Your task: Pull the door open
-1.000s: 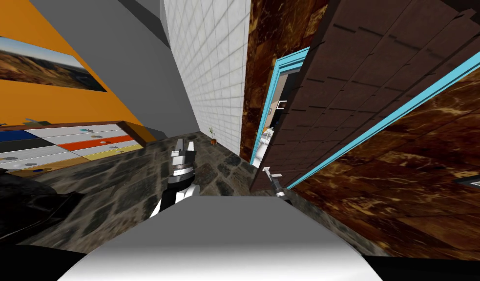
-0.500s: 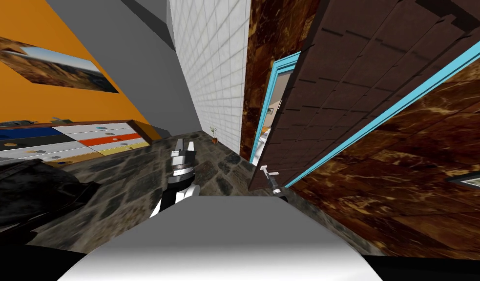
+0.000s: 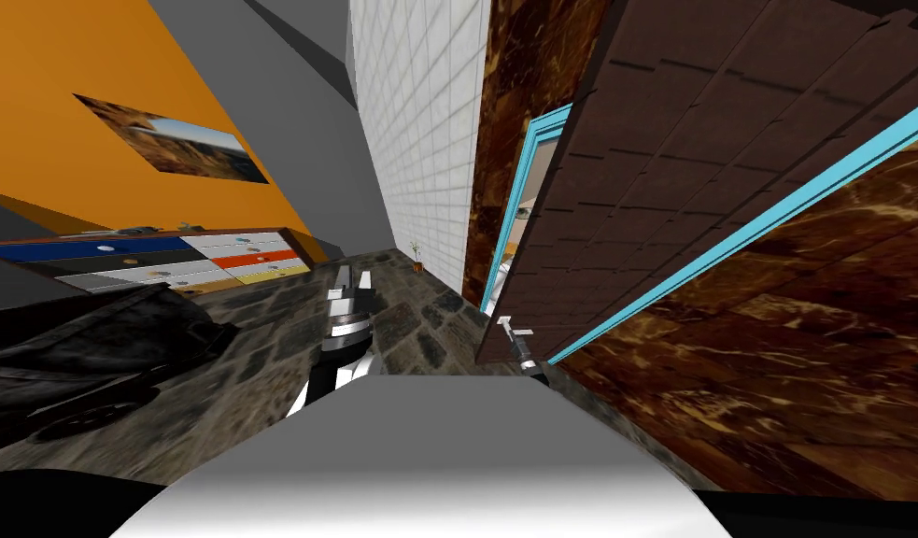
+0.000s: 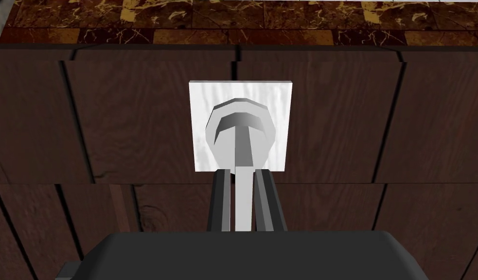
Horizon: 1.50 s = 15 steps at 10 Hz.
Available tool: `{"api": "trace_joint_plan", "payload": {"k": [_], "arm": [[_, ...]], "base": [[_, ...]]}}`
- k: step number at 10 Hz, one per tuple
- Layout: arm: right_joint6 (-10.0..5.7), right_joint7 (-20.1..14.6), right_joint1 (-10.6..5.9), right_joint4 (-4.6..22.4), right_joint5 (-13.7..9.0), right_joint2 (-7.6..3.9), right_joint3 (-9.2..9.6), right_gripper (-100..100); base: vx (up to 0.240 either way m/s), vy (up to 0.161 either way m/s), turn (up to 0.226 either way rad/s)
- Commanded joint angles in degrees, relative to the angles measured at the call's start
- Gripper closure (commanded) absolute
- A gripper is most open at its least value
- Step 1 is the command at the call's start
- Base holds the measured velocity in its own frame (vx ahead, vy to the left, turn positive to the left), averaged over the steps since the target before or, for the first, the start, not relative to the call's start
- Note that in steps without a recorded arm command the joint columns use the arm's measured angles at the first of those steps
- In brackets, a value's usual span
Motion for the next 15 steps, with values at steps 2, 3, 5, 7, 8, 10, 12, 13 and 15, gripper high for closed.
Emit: {"api": "trace_joint_plan", "payload": {"k": [2,3,5,7,8,10,12,13,15], "arm": [[-2.65,-1.2,0.59,2.6,-1.0,-0.94,0.23,100],[-3.85,-1.8,0.66,3.9,-1.5,-1.52,0.20,100],[-5.66,-2.7,0.76,5.8,-2.3,-2.39,0.15,100],[-7.36,-3.5,0.85,7.6,-3.0,-3.20,0.11,100],[-7.86,-3.8,0.88,8.2,-3.2,-3.44,0.10,100],[-9.48,-4.6,0.96,9.9,-3.8,-4.22,0.06,100],[-10.51,-4.7,1.10,10.5,-3.6,-3.79,0.95,100],[-10.88,-4.8,1.27,10.7,-3.7,-3.93,1.06,100],[-12.58,-5.3,2.04,11.4,-4.0,-4.61,1.54,100]], "base": [[-0.182,-0.035,0.251],[-0.211,-0.030,0.288],[-0.176,-0.043,0.229],[-0.181,-0.059,0.250],[-0.153,-0.052,0.098],[-0.165,-0.073,0.209],[-0.088,-0.026,0.097],[-0.165,-0.062,0.170],[-0.183,-0.070,0.160]]}}
